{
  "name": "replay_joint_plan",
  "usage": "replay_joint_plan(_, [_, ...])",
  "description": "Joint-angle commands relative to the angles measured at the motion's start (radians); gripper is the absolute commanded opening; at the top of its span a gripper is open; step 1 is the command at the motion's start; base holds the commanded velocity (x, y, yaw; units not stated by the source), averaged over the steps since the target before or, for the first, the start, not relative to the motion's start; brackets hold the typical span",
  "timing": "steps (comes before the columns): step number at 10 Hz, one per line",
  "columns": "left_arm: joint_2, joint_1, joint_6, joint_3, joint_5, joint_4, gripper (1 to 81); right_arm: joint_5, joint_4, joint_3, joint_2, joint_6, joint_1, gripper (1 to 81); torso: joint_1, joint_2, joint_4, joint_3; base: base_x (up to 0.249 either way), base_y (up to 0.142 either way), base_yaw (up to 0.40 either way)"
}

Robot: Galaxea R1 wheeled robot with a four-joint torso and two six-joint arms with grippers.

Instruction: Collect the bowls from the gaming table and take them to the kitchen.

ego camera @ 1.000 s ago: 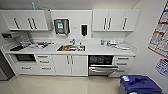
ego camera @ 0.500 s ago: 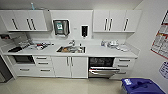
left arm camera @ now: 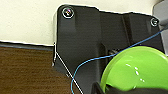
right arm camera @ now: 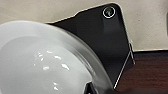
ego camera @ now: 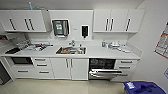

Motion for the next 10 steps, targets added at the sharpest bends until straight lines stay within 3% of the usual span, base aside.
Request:
replay_joint_plan(1, [-0.008,-0.025,0.003,-0.002,0.047,-0.003,1.0,-0.051,-0.01,0.007,-0.009,-0.002,0.039,1.0,0.0,0.0,0.0,0.0,0.136,0.0,0.0])
replay_joint_plan(10, [-0.007,-0.025,0.003,-0.002,0.044,-0.004,1.0,-0.051,-0.013,0.007,-0.01,-0.002,0.036,1.0,0.0,0.0,0.0,0.0,0.138,0.0,0.0])
